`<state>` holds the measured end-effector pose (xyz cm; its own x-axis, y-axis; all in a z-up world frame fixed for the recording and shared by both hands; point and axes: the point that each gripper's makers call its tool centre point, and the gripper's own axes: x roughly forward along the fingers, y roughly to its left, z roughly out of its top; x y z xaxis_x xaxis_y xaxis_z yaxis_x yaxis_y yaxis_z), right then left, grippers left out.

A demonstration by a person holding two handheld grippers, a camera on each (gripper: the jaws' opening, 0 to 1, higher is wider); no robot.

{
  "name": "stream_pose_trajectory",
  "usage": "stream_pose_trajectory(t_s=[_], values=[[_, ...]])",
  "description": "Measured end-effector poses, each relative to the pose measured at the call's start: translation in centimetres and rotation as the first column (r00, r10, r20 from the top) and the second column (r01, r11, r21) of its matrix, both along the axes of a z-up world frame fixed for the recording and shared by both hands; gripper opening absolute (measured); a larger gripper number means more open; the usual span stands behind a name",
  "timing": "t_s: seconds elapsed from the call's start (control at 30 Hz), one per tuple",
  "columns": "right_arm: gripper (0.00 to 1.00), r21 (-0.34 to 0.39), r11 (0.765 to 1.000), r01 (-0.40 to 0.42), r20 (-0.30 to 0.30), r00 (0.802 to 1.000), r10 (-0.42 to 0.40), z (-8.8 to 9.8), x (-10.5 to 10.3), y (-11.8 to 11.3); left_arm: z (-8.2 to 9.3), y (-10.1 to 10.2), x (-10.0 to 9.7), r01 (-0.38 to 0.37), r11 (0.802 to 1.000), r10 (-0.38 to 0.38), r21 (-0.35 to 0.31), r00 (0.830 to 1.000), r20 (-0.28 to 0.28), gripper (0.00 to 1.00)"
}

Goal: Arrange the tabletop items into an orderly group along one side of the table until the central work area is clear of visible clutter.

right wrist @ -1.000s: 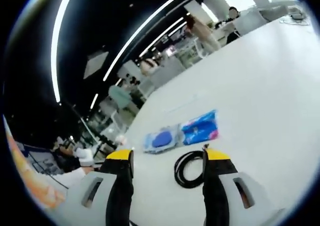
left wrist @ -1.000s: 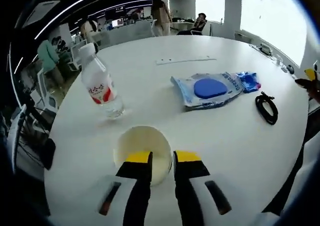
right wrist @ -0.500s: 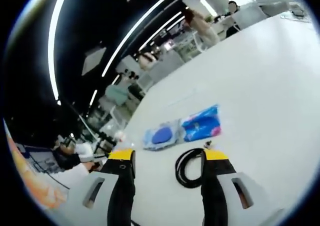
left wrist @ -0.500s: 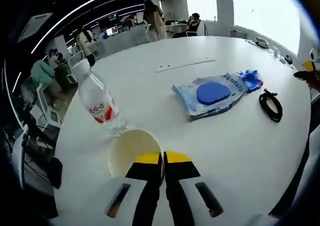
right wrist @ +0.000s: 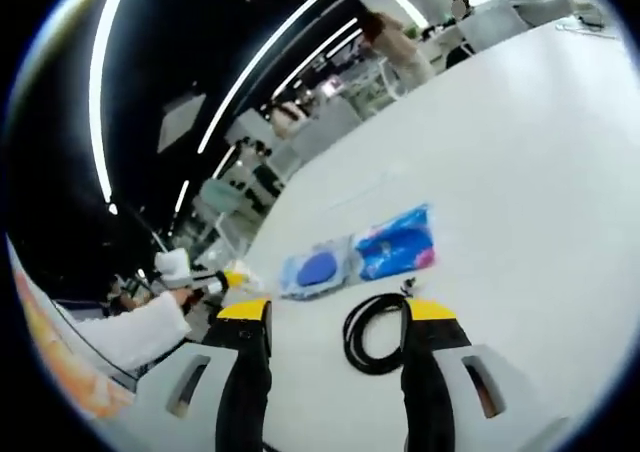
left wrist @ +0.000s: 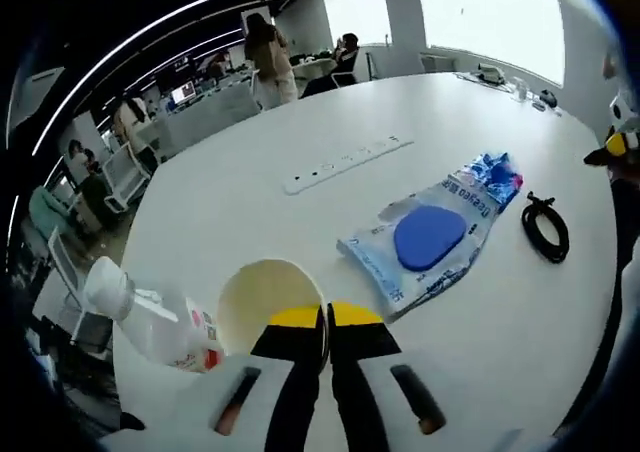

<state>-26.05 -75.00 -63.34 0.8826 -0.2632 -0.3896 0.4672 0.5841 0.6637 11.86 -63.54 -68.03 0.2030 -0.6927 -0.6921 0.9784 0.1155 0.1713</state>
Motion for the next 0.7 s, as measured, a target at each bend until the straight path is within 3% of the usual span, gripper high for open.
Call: stream_pose_trajectory(t_s=[0.27, 0.7], values=[[0.5, 0.015, 1.0, 0.027, -0.01, 1.0, -0.027, -0.4, -0.2, -0.7, -1.9, -1.3, 0.3, 0.016, 0.999, -0.015, 0.028, 0.999, -0.036, 0.0], [0.5, 0.028, 1.0, -0.014, -0.021, 1.0, 0.015, -1.1, 1.0, -0.2, -2.5, -1.5, 0.2, 0.023, 0.999, -0.021, 0.039, 0.999, -0.049, 0.0]])
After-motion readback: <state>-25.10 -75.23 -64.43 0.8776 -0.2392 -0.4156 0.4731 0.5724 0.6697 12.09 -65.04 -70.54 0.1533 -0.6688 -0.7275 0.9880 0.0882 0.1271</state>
